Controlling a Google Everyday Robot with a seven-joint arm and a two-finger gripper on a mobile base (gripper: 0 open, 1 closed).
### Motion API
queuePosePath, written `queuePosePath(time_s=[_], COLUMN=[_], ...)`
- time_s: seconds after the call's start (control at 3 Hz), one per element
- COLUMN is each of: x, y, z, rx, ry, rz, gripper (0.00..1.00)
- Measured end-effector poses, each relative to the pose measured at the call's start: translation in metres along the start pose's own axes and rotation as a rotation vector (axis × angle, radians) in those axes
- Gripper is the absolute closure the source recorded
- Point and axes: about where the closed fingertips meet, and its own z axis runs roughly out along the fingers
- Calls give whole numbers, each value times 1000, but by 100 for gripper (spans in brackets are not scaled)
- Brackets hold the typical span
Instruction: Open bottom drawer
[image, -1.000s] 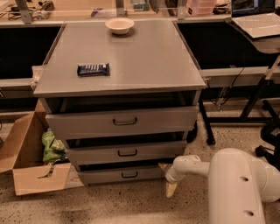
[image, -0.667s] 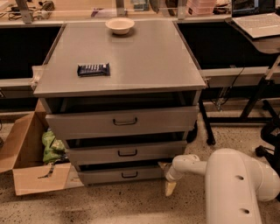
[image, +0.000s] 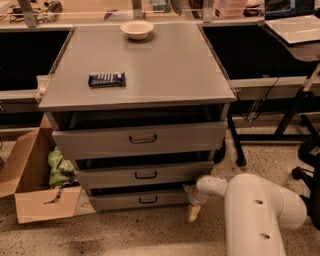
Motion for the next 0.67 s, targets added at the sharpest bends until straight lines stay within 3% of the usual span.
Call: queuePosePath(time_s=[0.33, 0.67], x=[7, 5], y=[-5, -8], z=[15, 12], rx=[-19, -15], ry=[-8, -18], rz=[19, 17], gripper=[18, 49])
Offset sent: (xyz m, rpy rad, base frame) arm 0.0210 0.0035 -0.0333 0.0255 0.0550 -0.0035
